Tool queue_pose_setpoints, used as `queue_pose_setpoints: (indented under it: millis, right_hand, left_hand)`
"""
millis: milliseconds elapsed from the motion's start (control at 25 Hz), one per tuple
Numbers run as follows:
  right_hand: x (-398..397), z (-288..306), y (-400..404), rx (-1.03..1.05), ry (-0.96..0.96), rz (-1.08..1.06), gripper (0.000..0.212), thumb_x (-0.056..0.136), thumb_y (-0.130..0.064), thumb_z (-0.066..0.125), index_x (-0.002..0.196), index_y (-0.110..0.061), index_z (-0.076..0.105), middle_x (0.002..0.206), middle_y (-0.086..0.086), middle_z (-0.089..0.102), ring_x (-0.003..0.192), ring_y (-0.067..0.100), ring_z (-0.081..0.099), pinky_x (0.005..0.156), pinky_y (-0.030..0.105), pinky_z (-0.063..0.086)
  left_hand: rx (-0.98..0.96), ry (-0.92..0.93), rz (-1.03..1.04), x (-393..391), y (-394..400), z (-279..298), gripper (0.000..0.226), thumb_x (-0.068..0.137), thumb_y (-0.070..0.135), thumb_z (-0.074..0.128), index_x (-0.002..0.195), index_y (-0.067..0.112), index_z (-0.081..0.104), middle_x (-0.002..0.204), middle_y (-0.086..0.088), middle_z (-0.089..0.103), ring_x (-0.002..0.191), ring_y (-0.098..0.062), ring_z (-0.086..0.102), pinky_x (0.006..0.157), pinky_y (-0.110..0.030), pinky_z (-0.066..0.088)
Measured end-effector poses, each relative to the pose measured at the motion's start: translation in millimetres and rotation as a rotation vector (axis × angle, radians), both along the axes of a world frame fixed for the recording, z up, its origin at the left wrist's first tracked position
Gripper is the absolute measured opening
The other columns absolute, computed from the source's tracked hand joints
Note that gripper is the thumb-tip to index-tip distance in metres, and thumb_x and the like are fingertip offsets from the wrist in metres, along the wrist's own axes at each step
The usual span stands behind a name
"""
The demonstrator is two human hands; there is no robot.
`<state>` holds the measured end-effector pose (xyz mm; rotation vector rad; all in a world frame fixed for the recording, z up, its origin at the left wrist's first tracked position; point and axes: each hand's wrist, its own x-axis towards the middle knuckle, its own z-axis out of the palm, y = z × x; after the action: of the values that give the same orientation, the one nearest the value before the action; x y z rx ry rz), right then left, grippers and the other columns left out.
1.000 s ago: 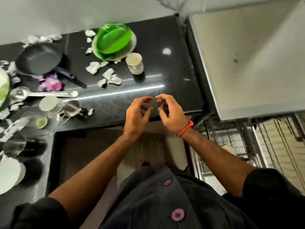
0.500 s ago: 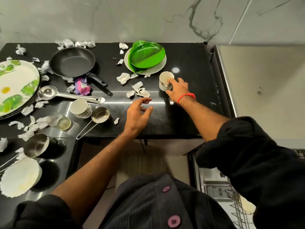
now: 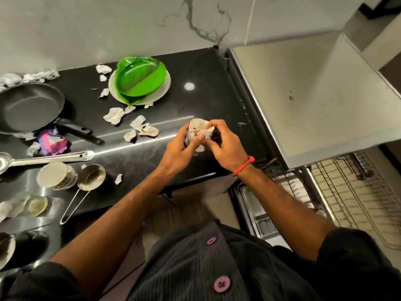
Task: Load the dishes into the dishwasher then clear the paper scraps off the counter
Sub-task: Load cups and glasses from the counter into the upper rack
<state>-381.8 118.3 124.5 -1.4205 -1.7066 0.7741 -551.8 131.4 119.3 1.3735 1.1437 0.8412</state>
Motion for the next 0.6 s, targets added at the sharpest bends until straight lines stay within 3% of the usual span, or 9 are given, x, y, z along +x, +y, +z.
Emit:
queue_pose_setpoints:
  millis: [120, 200, 280, 360, 480, 600]
  right_hand:
    - [35, 3, -44, -0.098, 0.080, -0.097, 0.062, 0.087, -0.035, 0.072, 0.139, -0.022, 0.041, 0.126, -0.001, 0.060, 0.111, 0.011, 0.061, 0.096, 0.035, 0.051]
    - [52, 2, -72, -0.146, 0.109, -0.104, 0.086, 0.086, -0.037, 0.072, 0.152, -0.027, 0.020, 0.143, 0.000, 0.049, 0.128, 0.012, 0.052, 0.109, 0.033, 0.043]
    - [75, -3, -100, -0.157, 0.119, -0.200, 0.093, 0.087, -0.030, 0.072, 0.155, -0.023, 0.008, 0.150, -0.008, 0.038, 0.136, 0.005, 0.042, 0.113, 0.027, 0.036]
    - [101, -8, -125, -0.162, 0.163, -0.366, 0.089, 0.086, -0.032, 0.072, 0.154, -0.020, 0.016, 0.148, -0.011, 0.039, 0.133, 0.002, 0.045, 0.110, 0.025, 0.040]
    - [141, -20, -158, -0.189, 0.327, -0.637, 0.069, 0.082, -0.047, 0.071, 0.140, -0.027, 0.038, 0.131, -0.006, 0.058, 0.114, 0.008, 0.061, 0.098, 0.038, 0.052]
    - [176, -33, -176, -0.267, 0.457, -0.784, 0.056, 0.082, -0.060, 0.065, 0.131, -0.044, 0.044, 0.123, -0.007, 0.063, 0.110, 0.008, 0.063, 0.095, 0.039, 0.055]
  left_hand:
    - [-0.177, -0.014, -0.085, 47, -12, 9, 0.057, 0.090, 0.060, 0.057, 0.127, 0.017, 0.055, 0.112, -0.002, 0.071, 0.102, -0.021, 0.071, 0.075, -0.035, 0.061]
    - [-0.423, -0.087, -0.161, 78, -20, 13, 0.063, 0.087, 0.064, 0.061, 0.124, 0.014, 0.058, 0.112, -0.008, 0.073, 0.104, -0.025, 0.072, 0.082, -0.039, 0.061]
    - [-0.634, -0.126, -0.263, 116, -32, 20, 0.067, 0.085, 0.064, 0.063, 0.123, 0.009, 0.061, 0.114, -0.015, 0.073, 0.106, -0.030, 0.072, 0.091, -0.047, 0.059]
    - [-0.773, -0.147, -0.283, 154, -47, 20, 0.064, 0.090, 0.061, 0.057, 0.121, 0.006, 0.065, 0.112, -0.018, 0.074, 0.106, -0.032, 0.071, 0.090, -0.047, 0.059]
    - [-0.867, -0.171, -0.282, 213, -69, 15, 0.061, 0.094, 0.062, 0.049, 0.113, 0.008, 0.070, 0.106, -0.017, 0.075, 0.099, -0.030, 0.073, 0.078, -0.041, 0.062]
    - [-0.858, -0.106, -0.289, 267, -93, -6, 0.056, 0.095, 0.060, 0.048, 0.115, 0.013, 0.069, 0.106, -0.012, 0.076, 0.103, -0.028, 0.072, 0.091, -0.042, 0.058]
